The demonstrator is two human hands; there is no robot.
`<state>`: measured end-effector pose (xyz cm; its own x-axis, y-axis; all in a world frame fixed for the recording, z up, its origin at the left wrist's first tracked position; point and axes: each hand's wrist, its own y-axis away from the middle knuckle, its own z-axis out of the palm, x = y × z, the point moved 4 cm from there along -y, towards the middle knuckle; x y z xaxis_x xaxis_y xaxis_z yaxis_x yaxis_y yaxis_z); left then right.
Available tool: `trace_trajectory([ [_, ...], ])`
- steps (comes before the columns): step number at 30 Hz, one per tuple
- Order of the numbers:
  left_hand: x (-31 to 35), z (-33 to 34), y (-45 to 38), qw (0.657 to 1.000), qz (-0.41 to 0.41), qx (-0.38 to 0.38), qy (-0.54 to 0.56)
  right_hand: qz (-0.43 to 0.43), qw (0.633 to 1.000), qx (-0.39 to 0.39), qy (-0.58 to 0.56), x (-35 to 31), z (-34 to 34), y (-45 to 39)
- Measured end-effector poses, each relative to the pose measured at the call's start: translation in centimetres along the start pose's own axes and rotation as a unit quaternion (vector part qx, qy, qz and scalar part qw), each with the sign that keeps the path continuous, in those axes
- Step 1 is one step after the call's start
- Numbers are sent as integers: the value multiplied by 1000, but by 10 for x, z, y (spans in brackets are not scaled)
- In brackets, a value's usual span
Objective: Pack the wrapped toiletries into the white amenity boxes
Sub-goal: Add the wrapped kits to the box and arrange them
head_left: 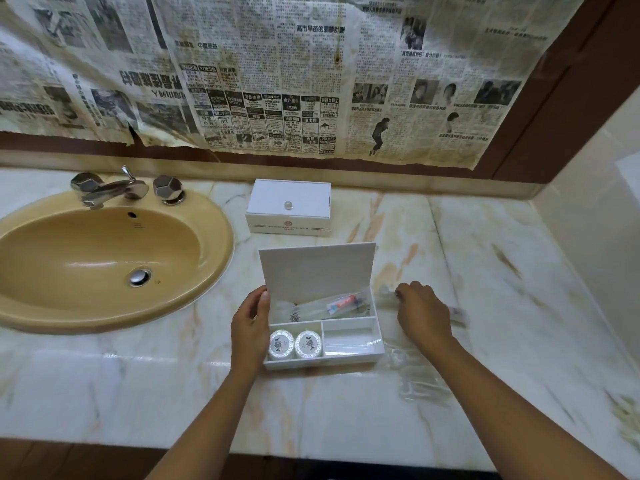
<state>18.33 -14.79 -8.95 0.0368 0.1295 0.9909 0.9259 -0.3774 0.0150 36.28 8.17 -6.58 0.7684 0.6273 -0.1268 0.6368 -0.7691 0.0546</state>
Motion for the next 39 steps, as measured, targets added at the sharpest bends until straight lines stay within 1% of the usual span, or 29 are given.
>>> trace_trajectory([
  [3,0,0,0,1000,0,0,-3,-22,990,124,-71,-7,-22,1],
  [4,0,0,0,1000,0,-1,-4,-26,981,168,-96,-11,-32,3],
  [6,-1,0,0,1000,0,-1,-5,-20,961,229,-154,-19,-57,6],
  [7,-1,0,0,1000,-1,-2,-6,-19,948,253,-191,-24,-70,8],
  [9,-2,0,0,1000,0,-3,-8,-34,911,310,-271,-39,-99,17],
  [11,-3,0,-1,1000,0,-3,-11,-83,871,351,-334,-59,-124,28],
  [13,-3,0,-1,1000,-1,-5,-12,-155,845,353,-371,-80,-136,39],
  [15,-4,0,-1,1000,-1,-5,-11,-218,843,319,-374,-102,-137,45],
  [16,-4,0,-2,1000,-2,-5,-10,-240,850,294,-365,-112,-133,47],
  [18,-6,-1,-2,1000,-7,-4,-7,-268,878,238,-318,-126,-116,45],
  [20,-7,-1,-2,1000,-12,-4,-7,-289,909,168,-248,-137,-94,39],
  [23,-7,0,-2,1000,-12,-5,-14,-293,946,41,-130,-149,-62,30],
  [25,-7,0,-2,1000,-12,-5,-18,-281,957,-12,-71,-156,-49,26],
  [27,-8,0,-3,1000,-16,-6,-18,-271,960,-50,-38,-161,-38,26],
  [29,-9,1,-3,1000,-20,-9,-13,-256,963,-82,-34,-161,-24,25],
  [32,-9,1,-3,1000,-18,-10,-13,-218,963,-147,-57,-156,-8,22],
  [35,-10,2,-4,1000,-18,-12,-10,-179,947,-224,-143,-151,-2,23],
  [37,-11,1,-4,1000,-15,-13,-8,-176,939,-239,-173,-151,0,26],
  [39,-11,1,-4,1000,-14,-14,-3,-184,941,-232,-164,-153,1,29],
])
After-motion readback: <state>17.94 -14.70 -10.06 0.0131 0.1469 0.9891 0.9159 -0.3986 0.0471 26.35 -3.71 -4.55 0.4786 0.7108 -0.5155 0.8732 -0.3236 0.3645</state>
